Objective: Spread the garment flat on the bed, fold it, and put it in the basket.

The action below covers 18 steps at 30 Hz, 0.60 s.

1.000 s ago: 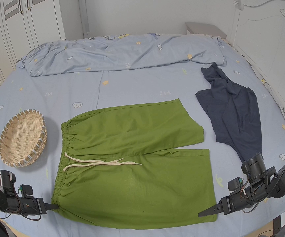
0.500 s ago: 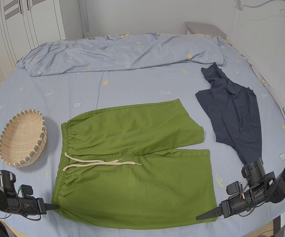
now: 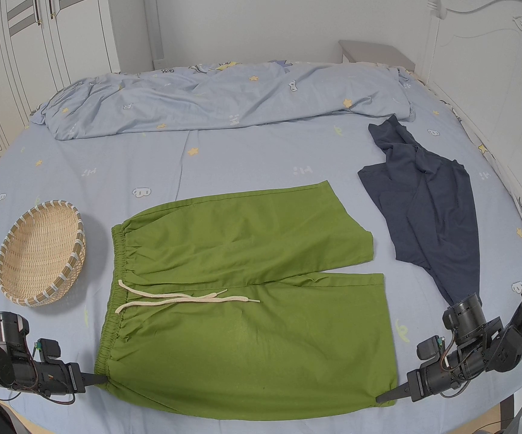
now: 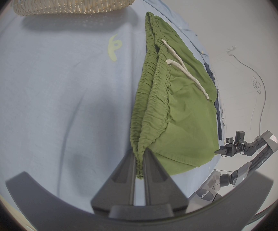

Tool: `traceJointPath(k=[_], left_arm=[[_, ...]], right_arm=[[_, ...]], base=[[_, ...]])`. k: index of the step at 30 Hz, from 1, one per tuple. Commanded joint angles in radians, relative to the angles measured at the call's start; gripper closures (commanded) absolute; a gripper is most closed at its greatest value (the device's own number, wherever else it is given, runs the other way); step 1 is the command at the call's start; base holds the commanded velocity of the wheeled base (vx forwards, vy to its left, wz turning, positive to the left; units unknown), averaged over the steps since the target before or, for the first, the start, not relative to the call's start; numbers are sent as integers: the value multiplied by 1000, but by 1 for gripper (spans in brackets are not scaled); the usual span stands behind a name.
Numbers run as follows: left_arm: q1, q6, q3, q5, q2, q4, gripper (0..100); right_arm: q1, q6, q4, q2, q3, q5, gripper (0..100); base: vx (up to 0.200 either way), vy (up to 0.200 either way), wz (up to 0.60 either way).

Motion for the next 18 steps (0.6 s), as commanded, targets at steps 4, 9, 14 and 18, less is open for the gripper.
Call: traceJointPath(k=[4, 9, 14, 18], left_arm=[[37, 1, -5, 1, 4, -1, 100], [42, 5, -4, -2, -3, -1, 100], [42, 8, -2, -9, -6, -1, 100], [33, 6, -2, -12, -52, 1, 100]], right_arm=[[-89, -212, 38, 16, 44, -18, 100], [-86, -348, 131, -10, 51, -18, 100], [-37, -348, 180, -63, 39, -18, 100], [-31, -284, 186, -156, 4, -20, 100]], base=[[0, 0, 0], [0, 0, 0], [0, 0, 0], [0, 0, 0]])
